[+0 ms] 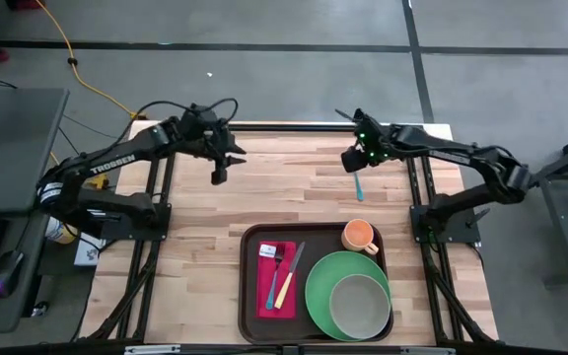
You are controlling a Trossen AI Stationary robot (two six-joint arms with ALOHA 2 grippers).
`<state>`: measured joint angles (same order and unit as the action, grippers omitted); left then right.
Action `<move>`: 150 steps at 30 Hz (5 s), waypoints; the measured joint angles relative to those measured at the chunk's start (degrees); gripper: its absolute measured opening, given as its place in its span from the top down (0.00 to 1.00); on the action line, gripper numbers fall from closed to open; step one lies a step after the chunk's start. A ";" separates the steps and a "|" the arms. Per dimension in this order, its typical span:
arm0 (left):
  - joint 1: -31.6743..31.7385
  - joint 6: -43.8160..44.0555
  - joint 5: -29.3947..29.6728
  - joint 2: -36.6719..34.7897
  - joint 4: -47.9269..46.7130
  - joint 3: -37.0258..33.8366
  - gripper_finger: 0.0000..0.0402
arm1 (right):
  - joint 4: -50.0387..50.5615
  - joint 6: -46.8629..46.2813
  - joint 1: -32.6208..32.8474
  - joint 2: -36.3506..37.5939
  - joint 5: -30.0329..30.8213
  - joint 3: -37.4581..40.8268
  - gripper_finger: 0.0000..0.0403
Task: Set up tray
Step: Put the blue spoon on the top of red cloth table napkin
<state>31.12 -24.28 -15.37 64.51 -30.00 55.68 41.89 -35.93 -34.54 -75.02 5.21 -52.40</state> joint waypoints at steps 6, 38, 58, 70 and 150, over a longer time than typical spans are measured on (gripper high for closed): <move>7.21 -5.10 -8.52 -0.88 -0.17 0.02 0.65 | 0.28 2.81 0.00 -8.77 -3.24 0.00 0.68; 17.82 -13.62 -17.39 -1.01 -4.84 0.02 0.65 | 9.63 6.22 -6.36 -29.36 -2.26 -15.06 0.42; 25.13 -18.44 -22.85 -1.05 -7.15 0.02 0.65 | 2.43 -3.93 -2.36 -29.35 -4.76 -8.97 0.42; 25.13 -20.05 -22.83 -1.05 -7.04 0.02 0.65 | 1.78 -4.58 -1.86 -29.36 -7.26 -8.20 0.42; 25.13 -20.51 -23.26 -1.00 -7.45 0.04 0.65 | 4.05 -12.07 8.76 -7.96 -9.73 -7.91 1.00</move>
<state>56.25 -44.79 -38.63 63.51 -37.44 55.72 45.94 -48.01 -25.78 -82.99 -4.52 -60.31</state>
